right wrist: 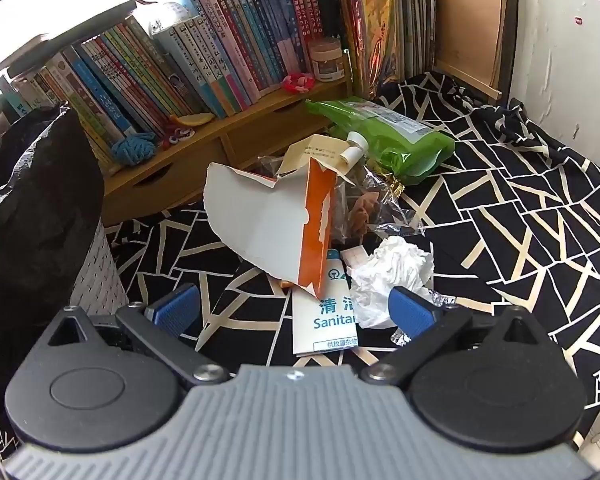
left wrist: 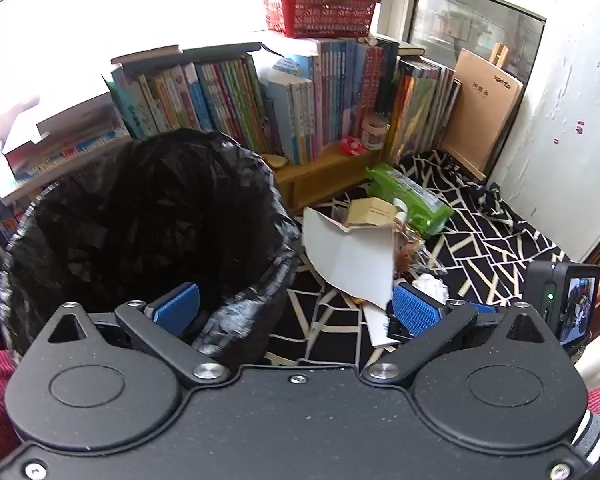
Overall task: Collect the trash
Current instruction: 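Move the right gripper toward the crumpled white tissue on the cloth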
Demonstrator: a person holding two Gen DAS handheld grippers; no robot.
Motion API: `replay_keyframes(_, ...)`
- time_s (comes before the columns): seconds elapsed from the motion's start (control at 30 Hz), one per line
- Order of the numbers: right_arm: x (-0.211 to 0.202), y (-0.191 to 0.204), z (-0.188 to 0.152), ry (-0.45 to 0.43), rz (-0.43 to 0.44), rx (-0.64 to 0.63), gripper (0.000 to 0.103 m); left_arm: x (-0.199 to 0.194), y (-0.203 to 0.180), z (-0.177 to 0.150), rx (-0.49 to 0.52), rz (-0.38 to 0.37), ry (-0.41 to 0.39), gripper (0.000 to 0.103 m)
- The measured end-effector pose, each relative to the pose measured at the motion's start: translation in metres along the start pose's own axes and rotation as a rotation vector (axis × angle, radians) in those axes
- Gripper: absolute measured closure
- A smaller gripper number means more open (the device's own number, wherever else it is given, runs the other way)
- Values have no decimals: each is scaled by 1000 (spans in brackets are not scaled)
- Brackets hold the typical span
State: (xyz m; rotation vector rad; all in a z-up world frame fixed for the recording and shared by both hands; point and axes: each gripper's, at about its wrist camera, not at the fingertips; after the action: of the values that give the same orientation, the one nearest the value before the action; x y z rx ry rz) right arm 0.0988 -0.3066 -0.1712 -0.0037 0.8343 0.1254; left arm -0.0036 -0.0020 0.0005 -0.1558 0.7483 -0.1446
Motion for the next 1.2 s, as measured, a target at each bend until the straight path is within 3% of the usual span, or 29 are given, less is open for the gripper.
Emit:
replay_keyframes(0.1,-1,1,0,-3,2,-4,0,-8,22,8,-30,-34,19,0)
replay_keyframes(0.33,-6,20,18,-40,25,-26,0,-11,38,24,5,32,87,0)
replay_keyframes(0.67,19,45,22,-63,-17,-163,0,2,43,13,15,77,137,0)
replay_keyframes(1.2,44,40,2,24,-37,-125,0,26,48,6,-16,55,213,0)
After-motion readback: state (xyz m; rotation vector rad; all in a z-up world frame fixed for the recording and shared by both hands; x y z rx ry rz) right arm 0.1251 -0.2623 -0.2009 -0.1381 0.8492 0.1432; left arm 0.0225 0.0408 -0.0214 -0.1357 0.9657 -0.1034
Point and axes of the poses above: each gripper's, at about its wrist camera, not at the fingertips, and x roughly the way its jaws point, y to its left, z to its top, and after that the axes turned 13 degrees about -z, right-handed
